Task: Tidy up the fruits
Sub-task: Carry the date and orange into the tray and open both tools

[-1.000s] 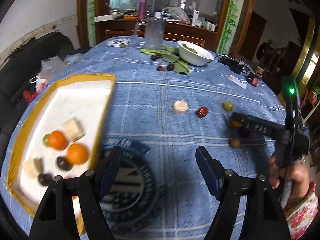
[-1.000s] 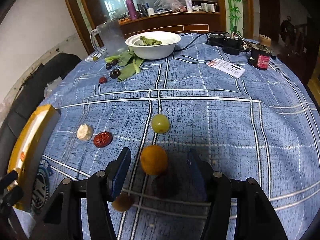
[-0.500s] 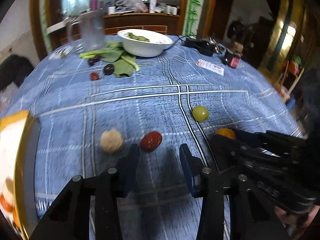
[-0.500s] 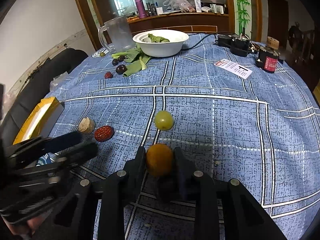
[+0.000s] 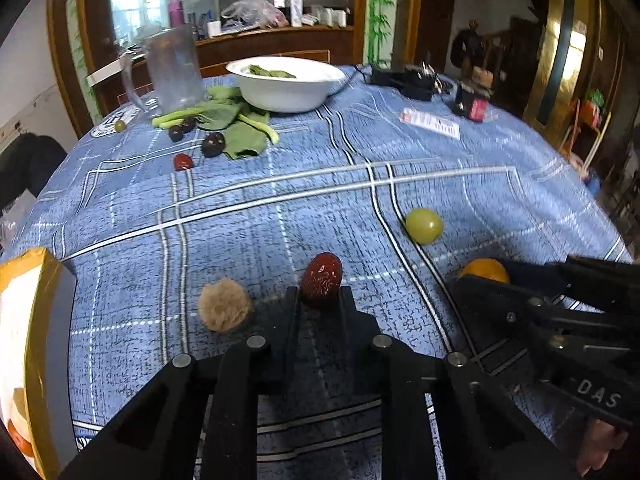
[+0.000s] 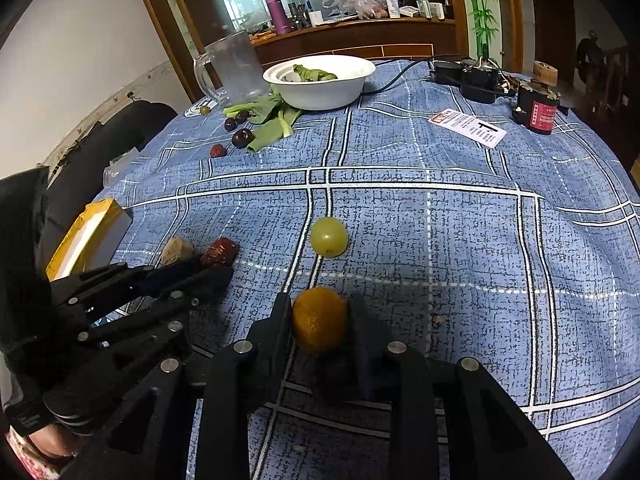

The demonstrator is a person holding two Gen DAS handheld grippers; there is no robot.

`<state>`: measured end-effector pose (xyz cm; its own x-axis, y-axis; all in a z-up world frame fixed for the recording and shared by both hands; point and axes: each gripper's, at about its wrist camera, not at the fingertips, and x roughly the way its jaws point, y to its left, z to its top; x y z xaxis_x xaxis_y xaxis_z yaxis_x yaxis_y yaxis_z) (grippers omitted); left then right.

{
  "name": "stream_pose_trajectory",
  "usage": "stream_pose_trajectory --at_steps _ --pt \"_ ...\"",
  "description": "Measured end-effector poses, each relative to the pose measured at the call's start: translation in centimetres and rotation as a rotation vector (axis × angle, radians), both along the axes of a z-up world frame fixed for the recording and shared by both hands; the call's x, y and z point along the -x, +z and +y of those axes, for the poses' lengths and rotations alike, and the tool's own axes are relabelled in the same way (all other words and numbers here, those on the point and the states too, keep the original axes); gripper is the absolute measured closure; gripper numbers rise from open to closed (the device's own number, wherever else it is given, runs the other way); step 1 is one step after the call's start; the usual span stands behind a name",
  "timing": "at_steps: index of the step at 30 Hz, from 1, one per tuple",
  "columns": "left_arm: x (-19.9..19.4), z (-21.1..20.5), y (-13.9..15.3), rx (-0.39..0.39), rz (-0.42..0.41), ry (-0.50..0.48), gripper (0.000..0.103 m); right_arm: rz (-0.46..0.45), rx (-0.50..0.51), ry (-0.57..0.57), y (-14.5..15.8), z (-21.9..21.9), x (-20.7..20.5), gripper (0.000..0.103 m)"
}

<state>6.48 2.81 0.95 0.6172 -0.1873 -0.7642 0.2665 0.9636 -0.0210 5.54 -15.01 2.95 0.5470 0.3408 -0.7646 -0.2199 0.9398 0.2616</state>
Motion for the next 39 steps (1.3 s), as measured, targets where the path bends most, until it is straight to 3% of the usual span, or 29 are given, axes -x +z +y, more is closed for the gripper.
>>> stream_pose_trajectory --at_steps 8,13,19,25,32,39 --pt "0.9 0.5 0.9 0.074 -0.011 0.004 0.086 -0.009 -0.021 -0.004 0.3 -0.3 0.2 0.073" --pt "2.7 1.9 2.5 0.093 -0.028 0.05 0.086 -0.019 -0.098 0.028 0.8 -0.2 0.6 0.073" --pt "6.9 7.9 5.1 0.154 -0.052 0.185 0.086 -0.058 -0.124 0.055 1.5 0.5 1.6 0.073" --pt "11.6 17.1 7.6 0.163 -0.112 0.397 0.085 -0.076 -0.101 0.085 3.0 3.5 3.4 0.072" --pt "14.4 25.5 5.9 0.158 -0.079 0.617 0.085 -0.071 -0.12 0.272 6.0 12.9 5.4 0.072" --pt "15.8 29.1 3.5 0.162 -0.025 0.689 0.085 -0.043 -0.065 0.445 6.3 24.3 5.5 0.072"
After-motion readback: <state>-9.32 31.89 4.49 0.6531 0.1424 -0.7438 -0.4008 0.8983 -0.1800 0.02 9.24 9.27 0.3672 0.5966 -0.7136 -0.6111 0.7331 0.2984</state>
